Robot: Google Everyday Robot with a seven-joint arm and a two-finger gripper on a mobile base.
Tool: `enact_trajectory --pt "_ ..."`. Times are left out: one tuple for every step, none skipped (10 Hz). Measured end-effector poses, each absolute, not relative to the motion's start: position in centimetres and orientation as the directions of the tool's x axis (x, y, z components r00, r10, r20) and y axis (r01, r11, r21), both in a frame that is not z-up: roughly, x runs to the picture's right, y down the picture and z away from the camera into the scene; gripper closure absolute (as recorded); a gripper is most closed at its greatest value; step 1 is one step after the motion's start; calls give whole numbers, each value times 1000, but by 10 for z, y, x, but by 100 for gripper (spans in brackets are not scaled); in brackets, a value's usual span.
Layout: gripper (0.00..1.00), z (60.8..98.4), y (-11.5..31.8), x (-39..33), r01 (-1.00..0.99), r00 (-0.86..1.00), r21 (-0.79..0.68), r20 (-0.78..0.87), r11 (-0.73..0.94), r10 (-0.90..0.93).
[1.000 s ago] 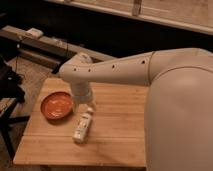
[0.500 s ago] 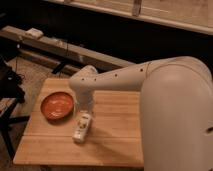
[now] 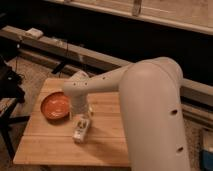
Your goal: Place the bottle in the ceramic bowl
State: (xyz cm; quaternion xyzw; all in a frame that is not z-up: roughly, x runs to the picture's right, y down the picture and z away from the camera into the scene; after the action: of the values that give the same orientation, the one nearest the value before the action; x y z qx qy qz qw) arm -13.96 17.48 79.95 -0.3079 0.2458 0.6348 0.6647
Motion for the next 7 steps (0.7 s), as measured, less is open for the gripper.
enact_trajectory --pt "35 805 176 -138 -996 70 -87 -722 11 688" --pt "35 809 177 -134 -997 61 -74 -727 10 684" --pt "35 813 177 -129 -998 49 -61 -731 6 680" --pt "35 816 177 -126 -999 43 -52 -735 7 676" --pt "35 817 179 -126 -999 42 -50 -738 8 673" --pt "35 820 181 -127 -999 40 -46 -743 9 669" --pt "35 822 183 -127 -999 39 -45 -748 7 662"
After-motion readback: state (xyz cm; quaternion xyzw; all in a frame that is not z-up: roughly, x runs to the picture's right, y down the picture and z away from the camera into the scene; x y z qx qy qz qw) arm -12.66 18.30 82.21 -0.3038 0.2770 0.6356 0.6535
